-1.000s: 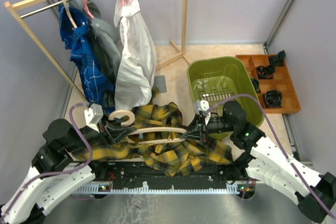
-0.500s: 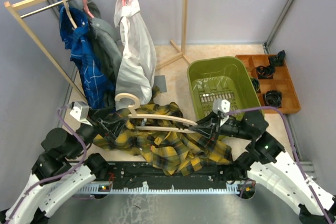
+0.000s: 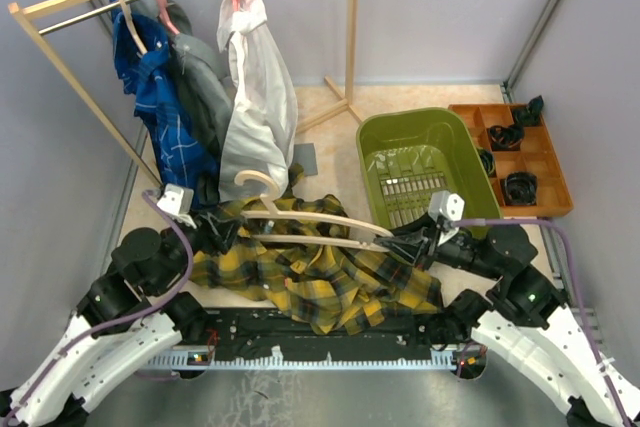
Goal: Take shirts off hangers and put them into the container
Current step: Remove the shirt from the hanger, then place the hanger at the clothesline.
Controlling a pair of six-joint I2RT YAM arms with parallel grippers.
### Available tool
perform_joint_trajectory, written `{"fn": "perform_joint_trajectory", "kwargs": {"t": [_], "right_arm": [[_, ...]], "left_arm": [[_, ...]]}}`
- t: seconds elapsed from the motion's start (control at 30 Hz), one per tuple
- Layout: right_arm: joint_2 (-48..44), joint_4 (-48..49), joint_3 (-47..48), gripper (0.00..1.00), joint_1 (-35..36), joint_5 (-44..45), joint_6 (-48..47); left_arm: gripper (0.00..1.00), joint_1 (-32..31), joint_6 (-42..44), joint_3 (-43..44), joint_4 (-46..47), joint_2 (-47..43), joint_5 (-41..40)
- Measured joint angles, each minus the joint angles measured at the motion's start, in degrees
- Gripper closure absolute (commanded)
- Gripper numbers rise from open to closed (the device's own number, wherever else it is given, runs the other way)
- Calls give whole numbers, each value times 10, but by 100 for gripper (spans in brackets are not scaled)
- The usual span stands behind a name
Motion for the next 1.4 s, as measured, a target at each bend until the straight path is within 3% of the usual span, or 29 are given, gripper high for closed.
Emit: {"fn": "perform_joint_trajectory", "kwargs": {"t": [0.07,0.1,0.37,0.47,0.57,0.67,1.03,1.4], "right_arm": [[-11,-11,3,100,0,15,0],[-17,-19,7,100,0,23,0],[-101,-63,39,100,0,97,-1],[-143,-78,52,100,0,136,-4],[-174,-90,64,100,0,176,-10],[-187,-109,89,100,0,211,-14],[-188,-144,123,100,0,303,-22],[-188,-155,103,100,0,493,-9]], "left_arm": [[68,0,-3,0,-7,0,-14],[70,0,-3,0,-9,-2,-20],[62,0,-17,0,-30,-33,-88],[62,0,-25,0,-33,-38,-107],[71,0,-27,0,-33,-40,-117],[73,0,-27,0,-34,-39,-122],[55,0,-27,0,-34,-21,-124],[46,0,-28,0,-35,-23,-124]]}}
